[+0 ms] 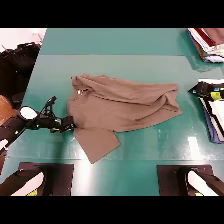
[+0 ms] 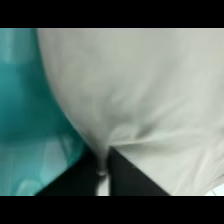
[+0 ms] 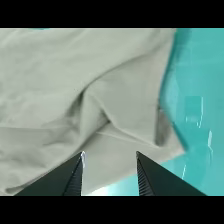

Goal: Fold the shirts.

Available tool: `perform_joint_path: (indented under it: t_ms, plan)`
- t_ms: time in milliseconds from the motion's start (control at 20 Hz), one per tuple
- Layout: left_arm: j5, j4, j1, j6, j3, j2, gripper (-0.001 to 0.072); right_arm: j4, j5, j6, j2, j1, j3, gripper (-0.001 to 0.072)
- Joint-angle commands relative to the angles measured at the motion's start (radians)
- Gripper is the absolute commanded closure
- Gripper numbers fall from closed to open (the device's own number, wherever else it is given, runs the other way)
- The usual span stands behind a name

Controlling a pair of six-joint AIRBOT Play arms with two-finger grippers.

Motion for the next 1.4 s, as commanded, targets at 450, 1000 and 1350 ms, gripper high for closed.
perform_joint_path:
  t_ms: [450,1000,1350]
  plan:
    - [-0.026,-0.037,0.001,0.040,0.217,0.013,0.0678,0.023,0.166,-0.029,-0.256,-0.288,-0.045,0.0338]
    - [-0.026,-0.039,0.001,0.038,0.219,0.013,0.0678,0.308,-0.084,-0.131,-0.390,-0.287,-0.243,0.0407]
    - [-0.032,-0.045,0.001,0.038,0.219,0.013,0.0678,0.306,-0.075,-0.143,-0.390,-0.285,-0.243,0.0409]
